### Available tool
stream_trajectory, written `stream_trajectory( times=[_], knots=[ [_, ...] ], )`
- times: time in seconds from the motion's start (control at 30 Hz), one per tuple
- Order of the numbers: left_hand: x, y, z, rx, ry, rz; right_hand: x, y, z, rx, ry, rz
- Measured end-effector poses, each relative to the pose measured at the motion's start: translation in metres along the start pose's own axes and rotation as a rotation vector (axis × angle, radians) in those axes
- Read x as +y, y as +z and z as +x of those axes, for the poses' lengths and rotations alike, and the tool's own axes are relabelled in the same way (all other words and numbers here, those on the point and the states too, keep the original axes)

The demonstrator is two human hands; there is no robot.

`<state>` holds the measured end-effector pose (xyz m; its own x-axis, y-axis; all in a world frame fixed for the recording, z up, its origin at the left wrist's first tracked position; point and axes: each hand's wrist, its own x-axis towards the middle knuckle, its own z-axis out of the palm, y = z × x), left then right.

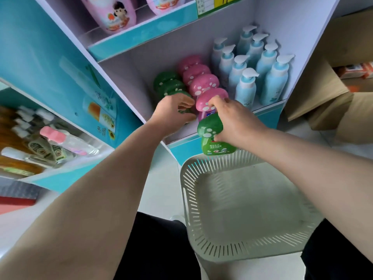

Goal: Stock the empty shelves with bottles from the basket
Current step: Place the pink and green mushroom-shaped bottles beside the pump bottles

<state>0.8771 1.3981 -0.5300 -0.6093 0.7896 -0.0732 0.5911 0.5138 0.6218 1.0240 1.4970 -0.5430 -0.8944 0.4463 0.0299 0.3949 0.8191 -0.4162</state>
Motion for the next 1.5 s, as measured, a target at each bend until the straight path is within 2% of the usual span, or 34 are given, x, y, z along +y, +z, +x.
stream_trajectory(
  times=[0.07, 0.13, 0.33, 0.5, 0.57, 0.7, 1.03, 1.5],
  knots=[
    [0.009, -0.003, -0.015, -0.197, -0.027, -0.16, -0.005, -0.003, -0.002, 0.021, -0.005, 0.014],
    [0.012, -0.002, -0.025, -0.24, -0.015, -0.05, -0.012, -0.007, -0.005, 0.049, -0.016, 0.025],
    [0.017, -0.005, -0.037, -0.088, 0.061, 0.246, -0.027, -0.011, -0.008, 0.06, -0.023, 0.05],
    [0.001, -0.009, -0.029, 0.094, -0.008, 0.37, -0.018, -0.006, -0.006, -0.051, -0.019, -0.217],
    [-0.006, -0.007, -0.023, 0.14, -0.063, 0.413, -0.011, -0.005, -0.006, -0.135, 0.032, -0.244],
    [-0.015, 0.002, -0.014, 0.153, -0.159, 0.492, -0.004, -0.005, -0.005, -0.224, 0.078, -0.254],
    [-0.028, 0.032, 0.004, 0.147, -0.27, 0.56, -0.001, 0.0, -0.002, -0.235, 0.07, -0.237],
    [-0.032, 0.037, 0.005, 0.245, -0.248, 0.506, -0.004, 0.004, -0.003, -0.297, 0.083, -0.26]
  ],
)
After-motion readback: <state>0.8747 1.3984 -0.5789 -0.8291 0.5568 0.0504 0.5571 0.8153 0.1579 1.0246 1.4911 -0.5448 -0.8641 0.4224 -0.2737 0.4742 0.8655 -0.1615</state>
